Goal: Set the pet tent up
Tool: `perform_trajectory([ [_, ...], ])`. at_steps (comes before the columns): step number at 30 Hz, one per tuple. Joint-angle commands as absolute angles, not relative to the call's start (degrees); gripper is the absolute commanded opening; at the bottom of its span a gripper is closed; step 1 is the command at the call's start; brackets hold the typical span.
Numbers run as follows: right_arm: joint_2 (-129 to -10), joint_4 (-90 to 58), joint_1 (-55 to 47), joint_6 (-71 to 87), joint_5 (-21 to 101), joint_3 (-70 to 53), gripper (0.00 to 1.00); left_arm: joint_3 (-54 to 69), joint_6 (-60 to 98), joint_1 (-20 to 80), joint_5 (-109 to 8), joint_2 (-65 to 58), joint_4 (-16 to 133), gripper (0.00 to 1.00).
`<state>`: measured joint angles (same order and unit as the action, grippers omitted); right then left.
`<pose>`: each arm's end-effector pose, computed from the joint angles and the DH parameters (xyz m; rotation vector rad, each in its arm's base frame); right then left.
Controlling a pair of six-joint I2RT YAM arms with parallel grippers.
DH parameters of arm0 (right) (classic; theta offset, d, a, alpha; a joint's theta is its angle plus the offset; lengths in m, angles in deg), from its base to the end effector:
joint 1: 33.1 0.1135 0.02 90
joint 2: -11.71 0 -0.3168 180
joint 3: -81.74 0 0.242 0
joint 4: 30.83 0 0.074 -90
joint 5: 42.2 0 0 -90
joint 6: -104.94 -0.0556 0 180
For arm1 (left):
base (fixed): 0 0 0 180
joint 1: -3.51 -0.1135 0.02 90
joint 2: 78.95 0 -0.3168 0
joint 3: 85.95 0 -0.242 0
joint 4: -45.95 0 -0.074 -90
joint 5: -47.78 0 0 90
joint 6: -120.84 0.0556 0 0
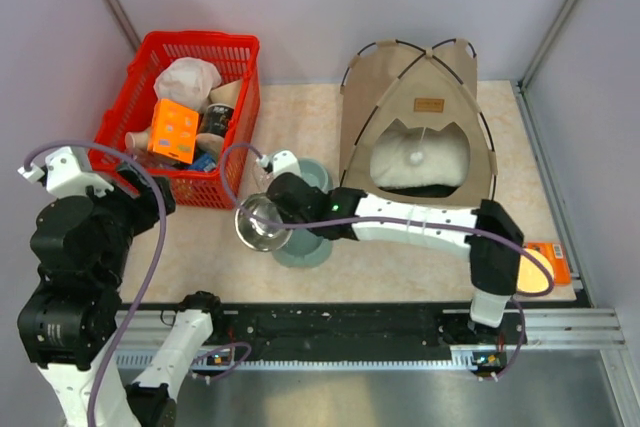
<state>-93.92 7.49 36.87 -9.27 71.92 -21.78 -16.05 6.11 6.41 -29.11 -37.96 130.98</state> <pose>0.1728 0.4076 0.3288 -0.6636 2.1376 0.4293 -0.0090 0.0131 0.5122 -0.5040 1.7728 -0.1260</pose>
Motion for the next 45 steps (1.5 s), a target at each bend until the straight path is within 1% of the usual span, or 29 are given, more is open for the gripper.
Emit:
perform_trajectory([
  [1,-86.7,10.5,35.1,-10.1,70.4,-15.9,0.0,-13.5,6.6,6.5,-28.7,-37.6,123.6,0.81],
  [7,-82.3,11.1,30.6,-11.6,69.5,-10.4,0.0,-11.2,5.6,6.5,-29.3,-37.7,120.2,0.81],
  [13,-78.6,12.2,26.0,-11.5,71.2,-8.8,0.0,-8.3,5.9,6.5,-31.3,-38.2,118.0,0.81],
  [16,-77.6,12.2,23.8,-12.1,69.7,-8.0,0.0,-6.8,6.3,6.5,-32.5,-38.3,117.9,0.81],
  [27,-82.7,12.0,23.4,-14.7,55.4,-6.7,0.0,-3.8,6.9,6.5,-35.4,-37.6,116.8,0.81],
  [40,-90.8,11.2,23.4,-14.0,53.6,-10.7,0.0,-2.9,7.5,6.5,-35.8,-37.3,116.8,0.81],
  [41,-91.1,11.2,23.5,-14.0,53.7,-10.9,0.01,-2.9,7.5,6.5,-35.8,-37.2,116.8,0.81],
  [43,-91.6,11.3,23.4,-13.9,53.9,-11.3,0.08,-3.0,7.6,6.5,-35.6,-37.3,116.8,0.81],
  [45,-91.7,11.5,23.5,-13.8,54.2,-11.6,0.2,-3.0,7.6,6.5,-35.5,-37.3,116.9,0.81],
])
